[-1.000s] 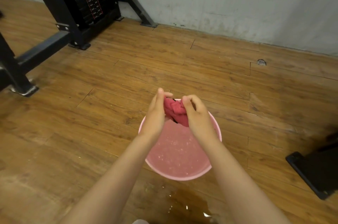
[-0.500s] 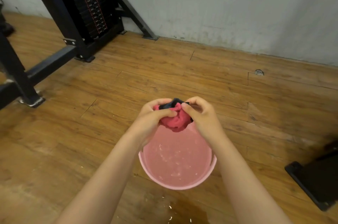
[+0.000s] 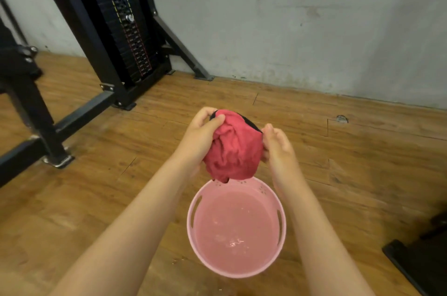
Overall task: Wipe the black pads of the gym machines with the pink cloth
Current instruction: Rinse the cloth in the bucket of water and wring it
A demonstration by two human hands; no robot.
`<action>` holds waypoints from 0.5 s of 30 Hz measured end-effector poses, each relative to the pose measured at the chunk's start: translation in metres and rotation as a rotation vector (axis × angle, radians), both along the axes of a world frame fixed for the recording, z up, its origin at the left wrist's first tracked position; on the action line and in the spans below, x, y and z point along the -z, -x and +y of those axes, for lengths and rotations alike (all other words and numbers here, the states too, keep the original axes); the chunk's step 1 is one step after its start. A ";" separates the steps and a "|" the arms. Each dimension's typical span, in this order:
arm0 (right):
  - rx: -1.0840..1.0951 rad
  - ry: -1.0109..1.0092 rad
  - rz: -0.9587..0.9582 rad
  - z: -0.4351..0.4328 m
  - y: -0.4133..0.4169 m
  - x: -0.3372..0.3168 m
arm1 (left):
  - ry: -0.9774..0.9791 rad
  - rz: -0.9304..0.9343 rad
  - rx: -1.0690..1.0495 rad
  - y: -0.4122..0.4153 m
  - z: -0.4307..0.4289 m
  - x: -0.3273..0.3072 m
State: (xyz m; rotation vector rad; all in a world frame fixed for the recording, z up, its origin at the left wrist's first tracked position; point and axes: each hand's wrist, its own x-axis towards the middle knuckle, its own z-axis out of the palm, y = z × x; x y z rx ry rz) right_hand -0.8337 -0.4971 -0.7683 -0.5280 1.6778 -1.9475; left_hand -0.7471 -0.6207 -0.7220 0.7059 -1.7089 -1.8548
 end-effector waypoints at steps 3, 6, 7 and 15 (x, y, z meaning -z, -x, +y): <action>-0.148 0.040 -0.102 0.003 0.001 -0.008 | 0.045 -0.050 -0.014 0.008 -0.007 -0.017; -0.155 0.040 -0.059 0.010 0.004 -0.012 | 0.097 -0.140 0.040 0.009 -0.009 -0.023; -0.140 0.044 -0.053 0.011 0.006 -0.013 | 0.095 -0.165 0.054 0.007 -0.009 -0.023; -0.152 0.143 -0.165 0.024 0.014 -0.019 | 0.138 -0.200 0.185 -0.005 -0.010 -0.002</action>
